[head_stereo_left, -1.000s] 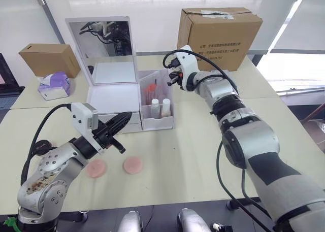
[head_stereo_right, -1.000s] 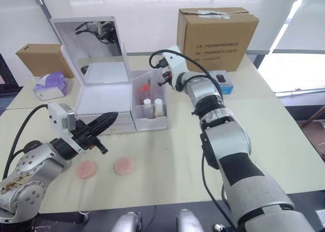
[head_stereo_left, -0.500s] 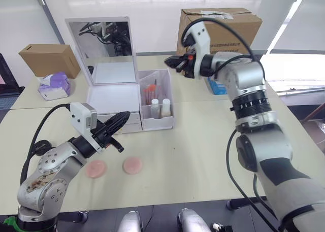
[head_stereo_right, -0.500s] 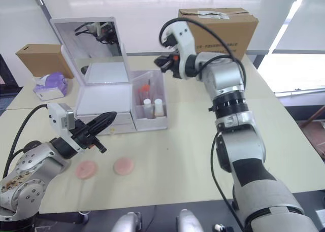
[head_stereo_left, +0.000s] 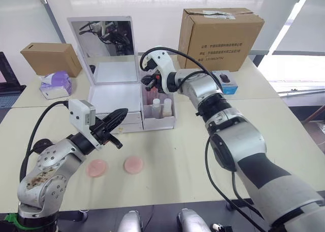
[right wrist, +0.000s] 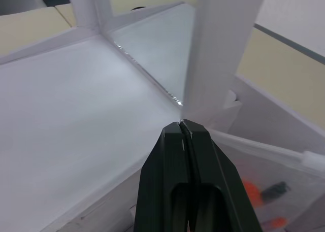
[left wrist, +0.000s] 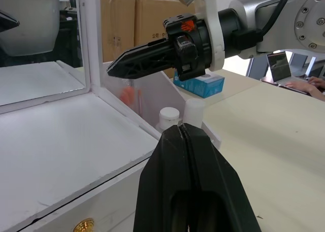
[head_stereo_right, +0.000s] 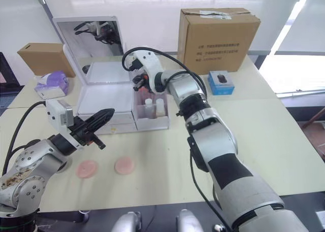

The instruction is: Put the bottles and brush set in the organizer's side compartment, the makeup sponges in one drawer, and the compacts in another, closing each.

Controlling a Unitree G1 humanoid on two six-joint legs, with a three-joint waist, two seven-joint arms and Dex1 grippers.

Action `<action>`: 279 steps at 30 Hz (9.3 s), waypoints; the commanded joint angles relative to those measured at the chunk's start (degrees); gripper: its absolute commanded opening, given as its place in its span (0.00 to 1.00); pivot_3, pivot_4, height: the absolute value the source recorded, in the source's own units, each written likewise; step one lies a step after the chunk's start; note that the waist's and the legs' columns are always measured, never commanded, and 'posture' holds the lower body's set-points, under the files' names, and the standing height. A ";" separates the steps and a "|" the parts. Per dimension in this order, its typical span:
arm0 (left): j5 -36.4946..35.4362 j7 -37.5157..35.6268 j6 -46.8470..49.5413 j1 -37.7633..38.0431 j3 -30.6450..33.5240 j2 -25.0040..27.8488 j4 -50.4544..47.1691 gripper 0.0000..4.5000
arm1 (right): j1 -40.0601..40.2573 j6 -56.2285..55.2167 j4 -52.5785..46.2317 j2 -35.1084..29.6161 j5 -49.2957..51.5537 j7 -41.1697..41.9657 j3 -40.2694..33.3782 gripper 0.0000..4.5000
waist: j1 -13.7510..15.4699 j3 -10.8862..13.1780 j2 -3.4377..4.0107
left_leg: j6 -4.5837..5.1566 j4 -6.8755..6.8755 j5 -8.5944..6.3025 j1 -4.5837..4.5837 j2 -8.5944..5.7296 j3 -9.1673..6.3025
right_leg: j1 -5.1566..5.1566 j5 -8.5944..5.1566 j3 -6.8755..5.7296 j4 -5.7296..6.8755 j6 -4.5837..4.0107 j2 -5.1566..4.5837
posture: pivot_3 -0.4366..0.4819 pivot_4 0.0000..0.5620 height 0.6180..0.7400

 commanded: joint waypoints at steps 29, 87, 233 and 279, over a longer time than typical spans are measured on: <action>-1.87 4.90 4.50 -5.86 -0.43 0.49 -4.50 0.00 | -3.20 -7.11 10.79 1.95 -11.96 -15.16 -1.90 0.01 | -0.17 -0.01 -0.01 | 0.01 0.01 0.00 0.06 -0.01 -0.04 | 0.05 0.02 0.02 0.05 -0.07 0.04 | 0.48 0.27 1.00; 11.71 -32.07 -21.37 6.08 19.58 20.95 46.73 1.00 | 78.95 24.31 -92.01 -39.77 30.35 7.80 -29.02 0.99 | 1.56 0.76 0.61 | 0.16 -0.79 0.24 0.11 -1.58 -3.08 | 1.64 -0.90 -5.63 -0.55 0.05 -3.15 | 0.48 0.27 1.00; 5.92 -35.99 -17.94 36.07 11.16 14.27 5.59 0.99 | 73.16 34.10 -84.78 -68.65 52.52 40.01 -34.61 1.00 | 3.37 0.30 -0.16 | -0.56 -0.64 -0.23 -0.11 -0.83 0.53 | 0.29 0.03 -4.43 -1.20 0.36 -3.91 | 0.48 0.27 1.00; 30.10 -6.28 -19.50 17.84 -21.16 -8.87 10.79 0.99 | 69.59 51.01 -90.75 -76.26 61.69 32.50 -42.80 1.00 | 4.60 0.00 0.28 | -0.02 0.20 0.07 -0.28 -0.94 0.44 | 0.57 -0.06 -4.28 -0.97 0.59 -3.81 | 0.48 0.27 1.00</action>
